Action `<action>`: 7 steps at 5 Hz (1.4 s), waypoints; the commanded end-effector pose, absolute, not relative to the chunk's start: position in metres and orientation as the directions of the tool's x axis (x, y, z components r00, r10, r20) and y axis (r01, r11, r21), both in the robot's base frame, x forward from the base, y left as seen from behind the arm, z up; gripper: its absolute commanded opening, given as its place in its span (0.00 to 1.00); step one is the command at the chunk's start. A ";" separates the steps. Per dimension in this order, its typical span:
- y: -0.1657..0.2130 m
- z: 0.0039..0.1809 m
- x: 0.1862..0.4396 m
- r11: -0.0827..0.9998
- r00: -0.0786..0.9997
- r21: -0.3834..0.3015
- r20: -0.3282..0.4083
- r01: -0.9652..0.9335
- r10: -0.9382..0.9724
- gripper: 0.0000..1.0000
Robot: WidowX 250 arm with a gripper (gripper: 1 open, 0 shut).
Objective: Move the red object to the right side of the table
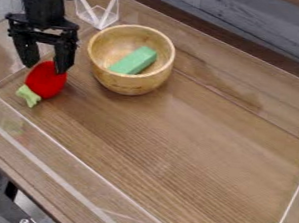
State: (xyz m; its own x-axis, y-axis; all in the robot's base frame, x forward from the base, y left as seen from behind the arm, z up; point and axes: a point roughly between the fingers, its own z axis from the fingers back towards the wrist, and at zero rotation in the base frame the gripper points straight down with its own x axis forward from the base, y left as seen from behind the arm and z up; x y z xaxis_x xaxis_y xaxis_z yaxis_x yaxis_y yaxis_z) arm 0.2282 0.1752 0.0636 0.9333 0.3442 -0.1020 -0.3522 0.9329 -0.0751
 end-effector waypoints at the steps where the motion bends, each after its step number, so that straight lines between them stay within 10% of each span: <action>1: 0.173 0.072 0.234 0.924 0.925 -0.048 -0.042 -0.379 0.378 0.00; 4: 0.108 0.144 0.259 0.954 0.962 -0.157 0.050 -0.257 0.268 0.00; 6: 0.089 0.147 0.248 0.977 0.990 -0.183 0.067 -0.107 0.121 0.00; 7: 0.121 0.133 0.235 0.979 0.990 -0.177 0.076 -0.105 0.120 1.00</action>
State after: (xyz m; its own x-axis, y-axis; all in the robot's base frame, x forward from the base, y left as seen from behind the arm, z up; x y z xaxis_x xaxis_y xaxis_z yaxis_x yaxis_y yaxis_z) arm 0.2319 0.1199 0.1239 0.9903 0.1322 0.0423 -0.1218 0.9736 -0.1929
